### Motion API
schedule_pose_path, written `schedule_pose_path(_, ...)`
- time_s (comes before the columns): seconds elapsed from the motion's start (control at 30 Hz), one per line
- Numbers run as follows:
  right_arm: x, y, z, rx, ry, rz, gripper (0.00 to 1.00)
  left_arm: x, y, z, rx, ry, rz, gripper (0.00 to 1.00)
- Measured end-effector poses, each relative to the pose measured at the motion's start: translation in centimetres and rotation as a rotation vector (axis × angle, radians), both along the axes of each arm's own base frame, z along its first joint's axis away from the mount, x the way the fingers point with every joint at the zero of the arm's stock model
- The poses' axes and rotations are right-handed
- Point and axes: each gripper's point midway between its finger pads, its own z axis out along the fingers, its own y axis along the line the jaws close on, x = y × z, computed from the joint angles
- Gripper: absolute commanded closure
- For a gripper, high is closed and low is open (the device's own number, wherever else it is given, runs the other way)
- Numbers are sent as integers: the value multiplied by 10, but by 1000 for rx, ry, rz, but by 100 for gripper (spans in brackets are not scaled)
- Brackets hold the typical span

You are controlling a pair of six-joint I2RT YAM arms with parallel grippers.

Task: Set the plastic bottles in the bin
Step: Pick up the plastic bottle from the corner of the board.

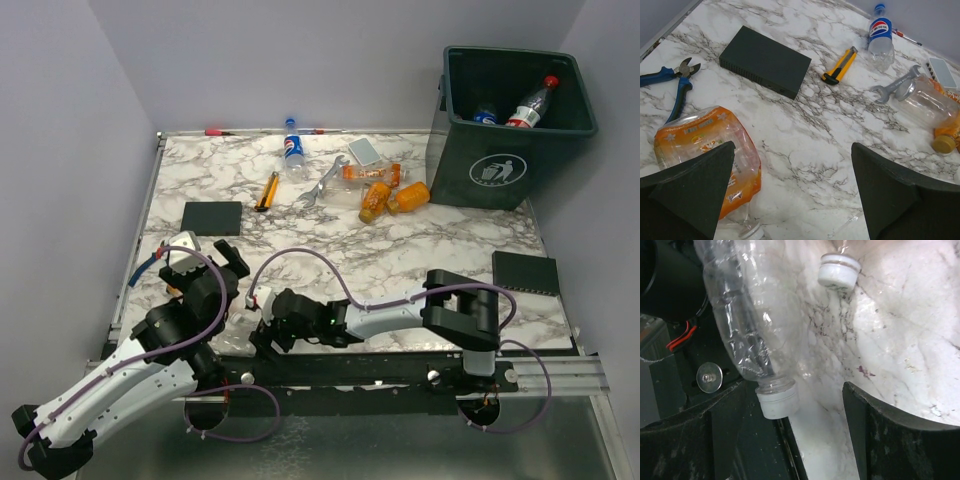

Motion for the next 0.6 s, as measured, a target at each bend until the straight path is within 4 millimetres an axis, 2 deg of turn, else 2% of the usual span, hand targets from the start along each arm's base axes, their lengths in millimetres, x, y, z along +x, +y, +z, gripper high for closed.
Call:
schedule_pose_path(0.17, -15, 0, -4, 6, -16, 23, 11, 1, -1, -3, 7, 5, 0, 1)
schedule_pose_path(0.3, -25, -2, -7, 5, -25, 41, 14, 1, -1, -4, 13, 9, -1, 1)
schedule_pose_path(0.43, -24, 2, -8, 3, -50, 29, 16, 1, -2, -4, 9, 5, -1, 1)
schedule_pose_path(0.5, -20, 1, -11, -5, -64, 13, 20, 2, -2, -4, 7, 4, -1, 1)
schedule_pose_path(0.6, -16, 1, -16, -14, -83, 0, 30, 2, -2, -4, 9, 4, -2, 1)
